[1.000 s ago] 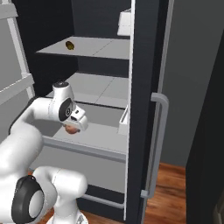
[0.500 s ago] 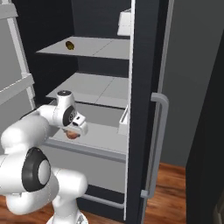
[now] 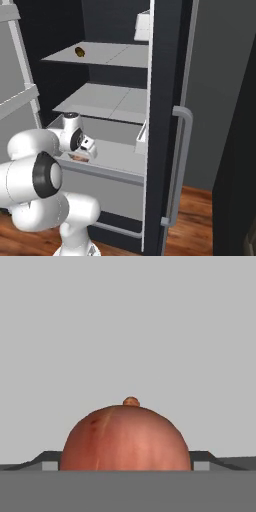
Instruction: Place the onion and lime inside the fridge drawer. Close the drawer after placing the vegetables.
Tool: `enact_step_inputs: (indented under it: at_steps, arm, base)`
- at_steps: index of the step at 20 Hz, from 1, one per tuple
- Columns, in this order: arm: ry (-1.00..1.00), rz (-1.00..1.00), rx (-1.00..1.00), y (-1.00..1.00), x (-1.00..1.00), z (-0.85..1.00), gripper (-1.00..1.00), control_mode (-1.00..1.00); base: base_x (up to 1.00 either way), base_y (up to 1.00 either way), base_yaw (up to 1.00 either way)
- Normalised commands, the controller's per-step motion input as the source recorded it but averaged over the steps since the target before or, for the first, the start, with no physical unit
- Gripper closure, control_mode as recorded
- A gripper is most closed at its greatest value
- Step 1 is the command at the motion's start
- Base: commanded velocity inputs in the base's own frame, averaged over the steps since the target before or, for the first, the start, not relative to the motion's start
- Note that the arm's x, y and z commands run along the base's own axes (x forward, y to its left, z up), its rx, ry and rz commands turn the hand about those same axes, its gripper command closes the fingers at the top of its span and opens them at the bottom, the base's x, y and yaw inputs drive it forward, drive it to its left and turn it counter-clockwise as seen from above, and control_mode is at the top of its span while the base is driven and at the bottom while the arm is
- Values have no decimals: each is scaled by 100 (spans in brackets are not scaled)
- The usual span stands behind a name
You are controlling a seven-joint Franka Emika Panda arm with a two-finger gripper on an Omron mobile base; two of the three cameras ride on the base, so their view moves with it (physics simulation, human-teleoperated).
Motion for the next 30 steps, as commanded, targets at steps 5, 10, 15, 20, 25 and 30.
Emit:
enact_step_inputs:
  at_steps: [5, 10, 15, 20, 25, 30]
  arm:
    - [0, 4, 0, 18, 0, -28, 100, -100]
    - [0, 5, 0, 20, 0, -31, 100, -100]
    - [0, 5, 0, 20, 0, -28, -100, -100]
    - [0, 5, 0, 0, -7, 2, -100, -100]
    - [-2, 2, 0, 0, -17, 29, -100, -100]
    - [-12, 10, 0, 0, -16, 79, -100, -100]
  base:
    - [0, 0, 0]
    - [0, 0, 0]
    - [0, 0, 0]
    - [0, 0, 0]
    - [0, 0, 0]
    - [0, 0, 0]
